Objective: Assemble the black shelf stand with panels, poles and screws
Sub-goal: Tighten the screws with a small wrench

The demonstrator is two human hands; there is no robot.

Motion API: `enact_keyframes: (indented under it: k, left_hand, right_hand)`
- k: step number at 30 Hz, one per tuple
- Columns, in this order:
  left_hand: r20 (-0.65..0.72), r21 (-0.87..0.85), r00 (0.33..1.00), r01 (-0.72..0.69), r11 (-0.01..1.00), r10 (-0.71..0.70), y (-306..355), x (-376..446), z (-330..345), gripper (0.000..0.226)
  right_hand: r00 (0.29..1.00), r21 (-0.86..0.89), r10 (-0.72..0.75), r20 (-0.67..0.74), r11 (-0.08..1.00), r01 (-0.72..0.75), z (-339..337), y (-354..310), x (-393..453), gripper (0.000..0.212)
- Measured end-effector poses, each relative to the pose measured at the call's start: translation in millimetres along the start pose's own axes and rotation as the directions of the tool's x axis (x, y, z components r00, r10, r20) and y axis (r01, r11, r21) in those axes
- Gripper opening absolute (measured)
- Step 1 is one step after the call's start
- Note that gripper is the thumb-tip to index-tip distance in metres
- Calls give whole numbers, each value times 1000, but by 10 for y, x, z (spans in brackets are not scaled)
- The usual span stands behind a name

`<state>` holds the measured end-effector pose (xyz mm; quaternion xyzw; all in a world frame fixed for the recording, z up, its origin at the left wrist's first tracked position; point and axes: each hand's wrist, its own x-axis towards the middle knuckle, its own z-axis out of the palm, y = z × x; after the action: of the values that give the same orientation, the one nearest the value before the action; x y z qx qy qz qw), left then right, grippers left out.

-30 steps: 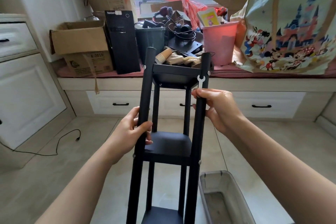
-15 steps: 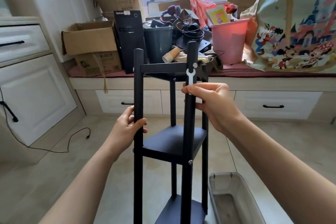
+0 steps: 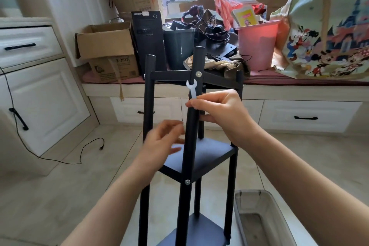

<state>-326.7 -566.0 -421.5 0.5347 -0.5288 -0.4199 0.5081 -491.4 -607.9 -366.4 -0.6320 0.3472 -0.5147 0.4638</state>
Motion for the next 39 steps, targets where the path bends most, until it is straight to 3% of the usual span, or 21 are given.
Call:
enact_keyframes:
  k: [3, 9, 14, 21, 29, 33, 39]
  left_hand:
    - [89, -72, 994, 67, 995, -60, 10, -92, 116, 31]
    - [18, -85, 1000, 15, 996, -13, -5, -111, 164, 36]
    - [25, -41, 1000, -9, 999, 10, -21, -101, 149, 36]
    - [59, -77, 998, 13, 997, -8, -33, -95, 122, 37]
    - [70, -54, 997, -7, 999, 10, -64, -109, 171, 38]
    - [80, -52, 997, 1, 999, 4, -56, -89, 116, 38]
    - [106, -55, 994, 2, 999, 4, -74, -94, 96, 36]
  right_hand:
    - [997, -103, -70, 42, 992, 74, 35, 14, 16, 8]
    - [990, -113, -103, 97, 987, 114, 12, -6, 51, 10]
    - [995, -108, 54, 87, 993, -45, -169, 115, 122, 16]
    - [982, -284, 181, 46, 945, -161, -210, 265, 167, 14]
    - [990, -86, 137, 33, 987, -134, 3, 168, 251, 38]
    - [995, -66, 98, -12, 993, -99, 14, 155, 258, 20]
    - [998, -178, -2, -59, 984, -9, 34, 109, 284, 20]
